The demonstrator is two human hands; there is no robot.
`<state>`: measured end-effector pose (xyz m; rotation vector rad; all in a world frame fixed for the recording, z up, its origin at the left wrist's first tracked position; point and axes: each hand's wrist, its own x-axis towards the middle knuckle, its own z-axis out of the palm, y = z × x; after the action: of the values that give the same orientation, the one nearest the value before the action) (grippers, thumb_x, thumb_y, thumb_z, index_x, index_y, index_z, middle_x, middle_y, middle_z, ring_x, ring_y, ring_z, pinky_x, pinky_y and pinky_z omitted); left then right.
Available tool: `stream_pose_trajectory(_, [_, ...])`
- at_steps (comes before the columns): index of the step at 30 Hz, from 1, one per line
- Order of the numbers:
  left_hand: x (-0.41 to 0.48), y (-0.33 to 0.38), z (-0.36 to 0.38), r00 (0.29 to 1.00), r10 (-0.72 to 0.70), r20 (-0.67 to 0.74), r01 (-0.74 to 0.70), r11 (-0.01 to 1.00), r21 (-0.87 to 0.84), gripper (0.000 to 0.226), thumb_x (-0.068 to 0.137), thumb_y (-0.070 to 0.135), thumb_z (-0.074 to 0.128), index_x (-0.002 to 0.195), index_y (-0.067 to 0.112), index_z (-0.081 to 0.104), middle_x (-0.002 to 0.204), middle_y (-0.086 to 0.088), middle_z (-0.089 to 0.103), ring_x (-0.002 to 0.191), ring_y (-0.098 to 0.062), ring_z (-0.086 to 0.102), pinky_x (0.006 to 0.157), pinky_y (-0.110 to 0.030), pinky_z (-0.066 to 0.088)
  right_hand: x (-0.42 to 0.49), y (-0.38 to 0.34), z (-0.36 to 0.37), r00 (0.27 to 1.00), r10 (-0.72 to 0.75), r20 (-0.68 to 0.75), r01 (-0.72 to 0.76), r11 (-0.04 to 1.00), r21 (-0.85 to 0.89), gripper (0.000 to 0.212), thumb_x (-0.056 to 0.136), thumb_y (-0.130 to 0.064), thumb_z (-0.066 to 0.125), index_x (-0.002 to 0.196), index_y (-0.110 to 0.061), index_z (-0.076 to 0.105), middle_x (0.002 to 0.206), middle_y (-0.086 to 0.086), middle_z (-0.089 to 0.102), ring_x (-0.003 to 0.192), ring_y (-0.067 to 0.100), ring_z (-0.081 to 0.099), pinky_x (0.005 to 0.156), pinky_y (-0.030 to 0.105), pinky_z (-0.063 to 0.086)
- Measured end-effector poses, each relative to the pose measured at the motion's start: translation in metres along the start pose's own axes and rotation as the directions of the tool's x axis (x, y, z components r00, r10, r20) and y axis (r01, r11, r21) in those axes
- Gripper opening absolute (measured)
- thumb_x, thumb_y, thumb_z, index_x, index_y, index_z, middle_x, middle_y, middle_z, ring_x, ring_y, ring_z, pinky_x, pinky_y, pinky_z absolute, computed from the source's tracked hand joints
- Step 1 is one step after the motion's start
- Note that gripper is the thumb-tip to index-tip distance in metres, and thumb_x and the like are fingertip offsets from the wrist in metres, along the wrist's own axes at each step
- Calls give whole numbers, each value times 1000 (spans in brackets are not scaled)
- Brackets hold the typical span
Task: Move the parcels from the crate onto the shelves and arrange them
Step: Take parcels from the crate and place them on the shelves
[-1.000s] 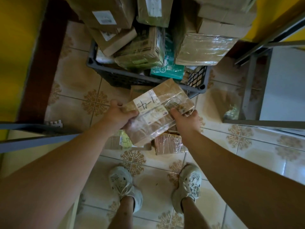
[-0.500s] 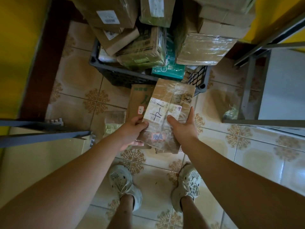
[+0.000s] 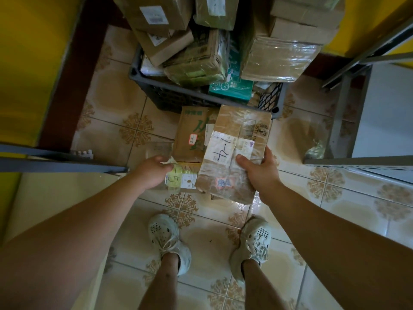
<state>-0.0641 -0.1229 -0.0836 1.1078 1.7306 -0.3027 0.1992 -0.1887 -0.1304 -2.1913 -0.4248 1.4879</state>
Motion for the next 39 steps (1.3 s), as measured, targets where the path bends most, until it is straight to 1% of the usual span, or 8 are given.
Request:
stream_pose_trajectory(4, [-13, -2, 10, 1000, 13, -9, -13, 1000, -2, 51, 98, 37, 51, 145, 17, 42, 145, -9, 48, 125, -27, 50, 90, -28, 36, -8, -6, 0, 999, -27, 39, 26, 999, 31, 111, 42, -70, 80, 141, -48, 34, 131, -8, 63, 112, 27, 65, 92, 53, 55])
stream_pose_trajectory(8, [-18, 17, 27, 993, 119, 11, -119, 993, -8, 39, 99, 37, 48, 136, 24, 52, 113, -1, 57, 84, -13, 55, 75, -28, 40, -20, -14, -8, 996, -54, 68, 50, 997, 60, 96, 49, -61, 80, 135, -42, 42, 116, -11, 69, 101, 23, 69, 89, 51, 57])
stream_pose_trajectory(13, [-5, 37, 40, 991, 131, 22, -131, 991, 8, 40, 98, 39, 47, 134, 22, 52, 116, -6, 63, 99, -24, 60, 80, -32, 46, -26, -2, -40, 996, -82, -27, 85, 987, 133, 45, 81, -27, 81, 109, -45, 50, 99, -15, 70, 86, 13, 71, 78, 40, 60])
stream_pose_trajectory(16, [6, 45, 46, 986, 154, 61, -157, 987, 37, 36, 95, 42, 51, 127, 27, 57, 114, -3, 65, 96, -21, 63, 82, -32, 52, -30, 6, -57, 994, -81, -71, 92, 980, 177, 44, 85, -22, 77, 115, -39, 51, 90, -19, 68, 67, -3, 68, 57, 22, 54])
stream_pose_trajectory(25, [27, 64, 50, 992, 125, 32, -126, 990, 63, 24, 93, 33, 59, 114, 21, 55, 95, -3, 64, 77, -18, 61, 59, -29, 46, -26, 11, -72, 997, -54, -63, 68, 968, 243, 47, 85, -21, 77, 121, -39, 52, 101, -14, 70, 80, 3, 70, 60, 23, 54])
stream_pose_trajectory(29, [27, 77, 59, 992, 128, 1, -128, 991, 41, 32, 99, 28, 49, 128, 14, 50, 92, -8, 62, 75, -22, 59, 63, -30, 45, -19, 7, -77, 998, -63, -28, 68, 971, 228, 51, 84, -22, 78, 125, -36, 51, 106, -10, 72, 82, 8, 73, 61, 26, 57])
stream_pose_trajectory(36, [-37, 119, 66, 986, 133, 101, -126, 989, -77, 53, 101, 51, 34, 141, 19, 46, 141, -9, 50, 129, -31, 47, 100, -35, 38, -40, -23, -90, 996, -84, -12, 85, 967, 239, 53, 83, -25, 80, 127, -34, 52, 105, -11, 72, 87, 12, 73, 74, 34, 60])
stream_pose_trajectory(39, [-74, 134, 56, 982, 132, 139, -104, 976, -190, 86, 74, 83, 28, 137, 30, 51, 140, -6, 52, 125, -30, 50, 107, -47, 38, -68, -50, -105, 992, -129, -2, 126, 964, 236, 54, 84, -24, 79, 129, -32, 51, 107, -11, 71, 85, 8, 71, 66, 25, 57])
